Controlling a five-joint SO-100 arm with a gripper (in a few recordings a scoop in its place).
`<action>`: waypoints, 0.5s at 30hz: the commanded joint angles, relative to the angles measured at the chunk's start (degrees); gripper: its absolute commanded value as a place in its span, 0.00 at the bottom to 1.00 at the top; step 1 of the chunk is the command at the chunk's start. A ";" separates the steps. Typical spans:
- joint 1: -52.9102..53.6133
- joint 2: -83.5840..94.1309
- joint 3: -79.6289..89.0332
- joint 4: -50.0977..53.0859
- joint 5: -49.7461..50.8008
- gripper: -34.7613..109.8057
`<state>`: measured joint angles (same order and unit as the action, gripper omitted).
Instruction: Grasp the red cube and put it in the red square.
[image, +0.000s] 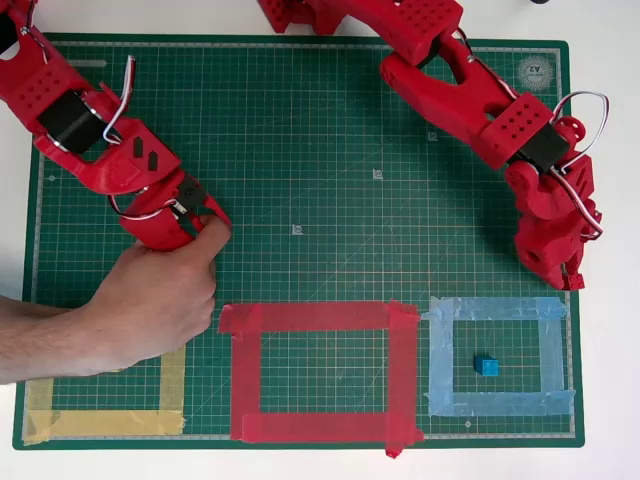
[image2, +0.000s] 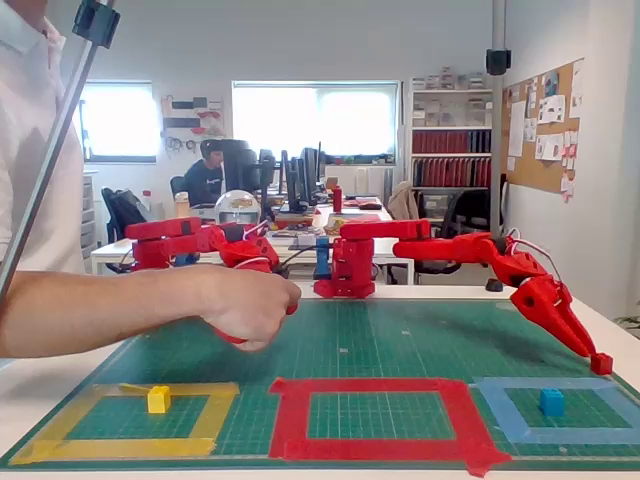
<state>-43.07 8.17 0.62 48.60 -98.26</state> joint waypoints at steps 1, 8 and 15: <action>-1.32 2.55 -1.14 -0.09 -1.49 0.31; -1.32 2.55 -0.97 -0.09 -1.58 0.31; -2.20 2.55 -1.58 0.44 -1.58 0.31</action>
<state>-43.24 8.17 0.62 48.60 -98.17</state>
